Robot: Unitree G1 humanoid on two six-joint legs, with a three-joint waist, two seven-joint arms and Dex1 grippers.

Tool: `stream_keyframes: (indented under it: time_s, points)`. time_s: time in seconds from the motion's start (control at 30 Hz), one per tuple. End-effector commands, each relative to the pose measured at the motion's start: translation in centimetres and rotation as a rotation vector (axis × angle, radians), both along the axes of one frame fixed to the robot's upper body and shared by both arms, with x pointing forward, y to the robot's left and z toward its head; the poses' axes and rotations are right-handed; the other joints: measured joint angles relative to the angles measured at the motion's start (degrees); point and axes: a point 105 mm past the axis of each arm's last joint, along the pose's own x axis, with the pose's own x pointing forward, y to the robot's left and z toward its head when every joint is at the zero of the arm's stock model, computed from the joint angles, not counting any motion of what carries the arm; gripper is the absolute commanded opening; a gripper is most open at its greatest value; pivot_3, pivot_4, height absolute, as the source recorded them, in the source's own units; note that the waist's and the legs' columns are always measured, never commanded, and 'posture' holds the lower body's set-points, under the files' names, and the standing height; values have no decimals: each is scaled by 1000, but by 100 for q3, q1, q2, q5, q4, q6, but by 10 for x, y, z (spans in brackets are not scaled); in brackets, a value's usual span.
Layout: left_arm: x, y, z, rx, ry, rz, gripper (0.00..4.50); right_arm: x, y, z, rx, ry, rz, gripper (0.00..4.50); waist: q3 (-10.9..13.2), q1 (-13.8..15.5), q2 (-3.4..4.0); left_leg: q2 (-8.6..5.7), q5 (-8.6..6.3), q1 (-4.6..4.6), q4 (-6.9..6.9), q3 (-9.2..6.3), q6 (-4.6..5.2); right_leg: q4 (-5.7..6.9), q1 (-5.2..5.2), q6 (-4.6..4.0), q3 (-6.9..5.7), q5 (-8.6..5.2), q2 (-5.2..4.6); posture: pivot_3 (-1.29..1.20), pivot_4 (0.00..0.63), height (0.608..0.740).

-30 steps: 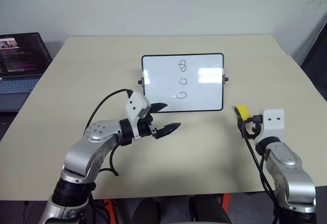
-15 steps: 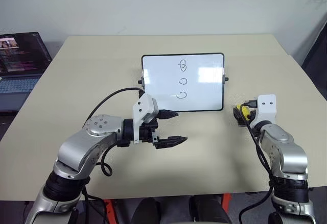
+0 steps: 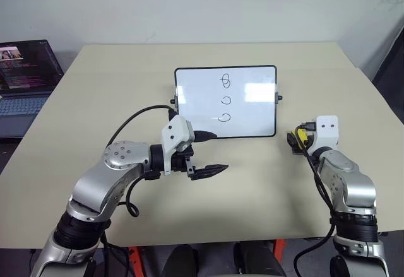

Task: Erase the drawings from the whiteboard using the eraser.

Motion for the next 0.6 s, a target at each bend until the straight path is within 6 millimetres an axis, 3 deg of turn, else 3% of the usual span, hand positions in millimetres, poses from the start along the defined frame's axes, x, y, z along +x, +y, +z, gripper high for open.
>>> stream_keyframes:
  time_s: [0.03, 0.13, 0.37, 0.5, 0.6]
  points:
    - [-1, -2, 4, -12, -33, -7, 4500, 0, -1, 15, 17, -52, -16, 4477, 0, 0, 0, 0, 0, 0, 0, 0, 0, 0, 0, 0, -1, 0, 0, 0, 150, 740]
    - [0, -1, 4, -9, -38, -5, 4500, -1, 0, 15, 24, -50, -19, 3841, 0, 0, 0, 0, 0, 0, 0, 0, 0, 0, 0, 0, 0, 0, 0, 0, 150, 740]
    - [1, -1, 4, -10, -40, -7, 4500, -2, 1, 14, 28, -49, -20, 1298, 0, 0, 0, 0, 0, 0, 0, -1, 0, 0, 0, 0, -1, 0, 0, 0, 150, 740]
    - [1, -1, 4, -10, -39, -5, 4500, -2, 0, 14, 25, -47, -21, 158, 0, 0, 0, 0, 0, 0, 0, -1, 0, 0, 0, 0, -2, 0, 0, 0, 150, 740]
    - [1, 0, 3, -8, -39, -1, 4500, -2, 1, 14, 27, -48, -21, 25, 0, 0, 0, 0, 0, 0, 0, -1, 0, 0, 0, 0, -1, 0, 0, 0, 150, 740]
